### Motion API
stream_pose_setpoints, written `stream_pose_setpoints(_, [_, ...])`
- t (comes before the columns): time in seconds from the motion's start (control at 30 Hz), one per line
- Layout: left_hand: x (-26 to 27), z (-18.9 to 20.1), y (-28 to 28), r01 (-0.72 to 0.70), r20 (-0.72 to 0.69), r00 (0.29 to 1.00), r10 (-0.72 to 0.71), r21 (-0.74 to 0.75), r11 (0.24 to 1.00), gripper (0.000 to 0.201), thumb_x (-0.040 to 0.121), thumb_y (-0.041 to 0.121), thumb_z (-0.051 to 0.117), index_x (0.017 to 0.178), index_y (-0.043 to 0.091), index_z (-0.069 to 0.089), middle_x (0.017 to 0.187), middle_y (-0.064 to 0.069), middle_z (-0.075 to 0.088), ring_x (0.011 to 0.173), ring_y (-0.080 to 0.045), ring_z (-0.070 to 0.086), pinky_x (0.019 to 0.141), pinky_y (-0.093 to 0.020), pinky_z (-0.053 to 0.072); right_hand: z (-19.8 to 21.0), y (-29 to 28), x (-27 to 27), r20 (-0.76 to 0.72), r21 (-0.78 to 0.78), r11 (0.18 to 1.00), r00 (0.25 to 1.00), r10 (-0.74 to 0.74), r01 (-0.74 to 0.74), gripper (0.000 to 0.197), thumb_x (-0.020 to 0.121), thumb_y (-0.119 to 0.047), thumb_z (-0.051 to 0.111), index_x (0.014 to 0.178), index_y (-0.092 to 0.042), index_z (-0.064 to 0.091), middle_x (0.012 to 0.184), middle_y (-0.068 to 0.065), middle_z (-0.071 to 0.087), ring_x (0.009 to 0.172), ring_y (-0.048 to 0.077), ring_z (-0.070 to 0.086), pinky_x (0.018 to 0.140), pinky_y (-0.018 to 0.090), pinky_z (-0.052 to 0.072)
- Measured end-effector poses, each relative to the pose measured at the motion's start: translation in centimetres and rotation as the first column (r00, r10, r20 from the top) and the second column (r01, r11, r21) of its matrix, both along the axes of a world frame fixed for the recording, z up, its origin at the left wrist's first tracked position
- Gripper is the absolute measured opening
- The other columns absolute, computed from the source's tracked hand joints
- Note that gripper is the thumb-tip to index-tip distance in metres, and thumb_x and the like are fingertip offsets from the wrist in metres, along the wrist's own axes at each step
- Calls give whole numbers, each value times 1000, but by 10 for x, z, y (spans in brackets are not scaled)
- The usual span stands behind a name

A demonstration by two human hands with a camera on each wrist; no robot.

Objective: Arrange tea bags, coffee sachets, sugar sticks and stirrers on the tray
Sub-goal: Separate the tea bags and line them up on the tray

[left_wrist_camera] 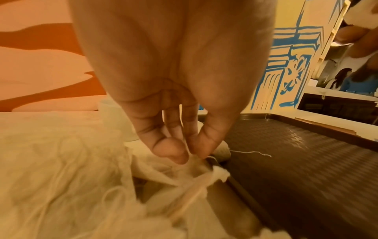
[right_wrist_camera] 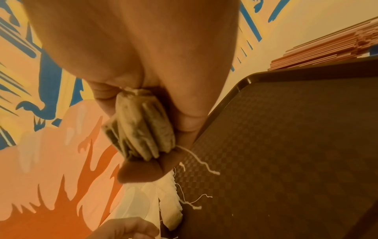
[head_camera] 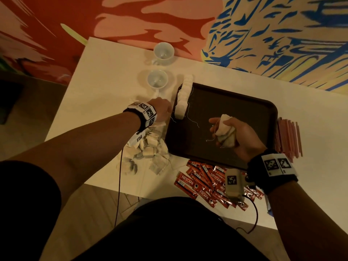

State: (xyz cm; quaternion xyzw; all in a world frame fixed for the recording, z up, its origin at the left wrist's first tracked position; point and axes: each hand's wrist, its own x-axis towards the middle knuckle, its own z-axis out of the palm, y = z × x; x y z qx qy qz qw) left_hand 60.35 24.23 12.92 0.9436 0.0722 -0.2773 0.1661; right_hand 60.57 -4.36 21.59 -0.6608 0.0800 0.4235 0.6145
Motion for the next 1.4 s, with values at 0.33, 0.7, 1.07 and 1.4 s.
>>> stream_pose_setpoints(0.33, [-36, 10, -2, 147, -171, 975, -138, 40, 988, 30, 92, 15, 54, 115, 24, 71, 125, -2, 67, 113, -24, 63, 100, -34, 50, -2, 0, -2, 57, 1, 995, 993, 99, -99, 33, 108, -26, 38, 126, -15, 64, 117, 10, 71, 96, 20, 67, 73, 34, 57])
stream_pose_setpoints(0.7, [-58, 61, -16, 129, 70, 989, -132, 48, 991, 34, 97, 26, 57, 131, 21, 61, 138, -2, 54, 126, -25, 52, 104, -39, 44, 22, -12, -2, 220, -3, 991, 967, 128, -130, 33, 101, -40, 56, 116, -18, 75, 83, 12, 67, 62, 17, 58, 55, 25, 49])
stream_pose_setpoints(1.07, [-63, 156, -101, -9, 135, 981, 141, -688, 726, 31, 90, 34, 72, 117, 20, 70, 108, 4, 74, 96, -6, 68, 75, -15, 49, 46, -27, -1, 366, 73, 997, 930, -26, -1, 13, 89, -19, 77, 91, -7, 74, 70, 12, 66, 52, 17, 55, 46, 28, 44])
stream_pose_setpoints(1.4, [-69, 169, -146, -23, 331, 877, 348, -694, 719, 16, 88, 27, 77, 79, 34, 66, 70, 12, 60, 63, -8, 60, 61, -31, 53, 68, -58, -3, 354, 111, 993, 935, 1, -43, 63, 89, -70, 56, 99, -12, 77, 72, 14, 63, 61, 26, 54, 54, 32, 45])
